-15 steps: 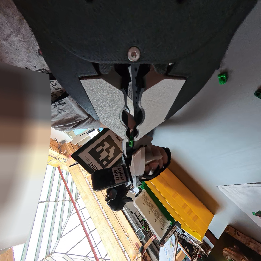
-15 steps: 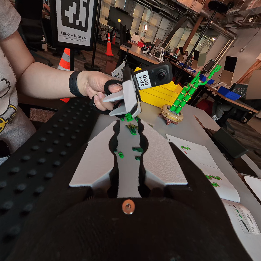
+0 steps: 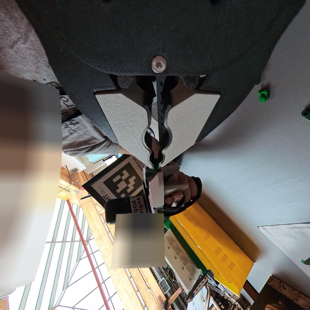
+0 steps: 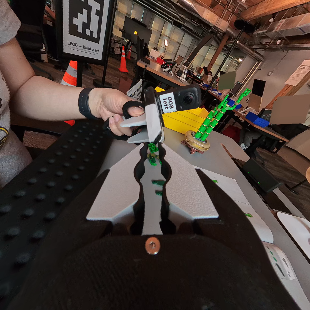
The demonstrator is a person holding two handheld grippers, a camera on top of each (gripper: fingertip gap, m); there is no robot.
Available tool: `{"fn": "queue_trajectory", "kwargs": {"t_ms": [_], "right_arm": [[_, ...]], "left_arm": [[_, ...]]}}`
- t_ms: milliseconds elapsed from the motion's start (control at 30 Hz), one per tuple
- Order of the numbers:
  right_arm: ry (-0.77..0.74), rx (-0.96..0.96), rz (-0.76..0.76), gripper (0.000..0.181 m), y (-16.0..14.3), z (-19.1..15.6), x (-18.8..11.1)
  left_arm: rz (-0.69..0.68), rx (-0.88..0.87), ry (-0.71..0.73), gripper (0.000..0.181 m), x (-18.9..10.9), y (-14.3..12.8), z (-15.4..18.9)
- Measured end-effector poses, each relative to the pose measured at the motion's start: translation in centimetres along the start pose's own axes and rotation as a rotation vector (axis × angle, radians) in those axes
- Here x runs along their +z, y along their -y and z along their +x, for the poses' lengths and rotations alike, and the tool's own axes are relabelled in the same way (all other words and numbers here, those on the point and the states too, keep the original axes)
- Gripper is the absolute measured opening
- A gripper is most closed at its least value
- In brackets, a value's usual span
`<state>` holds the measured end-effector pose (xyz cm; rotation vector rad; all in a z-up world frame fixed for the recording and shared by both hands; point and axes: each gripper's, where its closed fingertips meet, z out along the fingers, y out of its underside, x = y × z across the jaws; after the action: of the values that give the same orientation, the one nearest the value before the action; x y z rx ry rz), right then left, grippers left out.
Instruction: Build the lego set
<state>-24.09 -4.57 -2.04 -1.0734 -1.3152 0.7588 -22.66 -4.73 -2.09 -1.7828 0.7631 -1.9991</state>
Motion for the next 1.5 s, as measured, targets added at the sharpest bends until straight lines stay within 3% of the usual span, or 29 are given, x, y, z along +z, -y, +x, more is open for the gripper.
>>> {"fn": "queue_trajectory", "kwargs": {"t_ms": [233,333,667,933,1500], "right_arm": [[0.007,-0.055,0.011,0.007,0.4,-0.6,0.0],[-0.003,-0.067,-0.021,0.016,-0.1,-0.5,0.2],[-0.028,-0.112,-0.055,0.007,-0.5,-0.4,0.5],[-0.024,-0.101,-0.124,0.013,-1.6,-0.5,0.9],[-0.028,-0.039,-0.232,0.005,-4.1,-0.2,1.4]], "left_arm": [[-0.022,-0.083,-0.059,0.000,-0.3,-0.2,0.5],[-0.001,-0.122,-0.120,0.000,-0.3,0.1,1.1],[-0.030,-0.107,-0.093,0.000,0.3,-0.3,0.8],[-0.043,-0.069,0.008,0.000,-0.1,-0.4,-0.4],[-0.073,-0.036,0.134,0.000,-0.8,-0.8,-2.6]]}}
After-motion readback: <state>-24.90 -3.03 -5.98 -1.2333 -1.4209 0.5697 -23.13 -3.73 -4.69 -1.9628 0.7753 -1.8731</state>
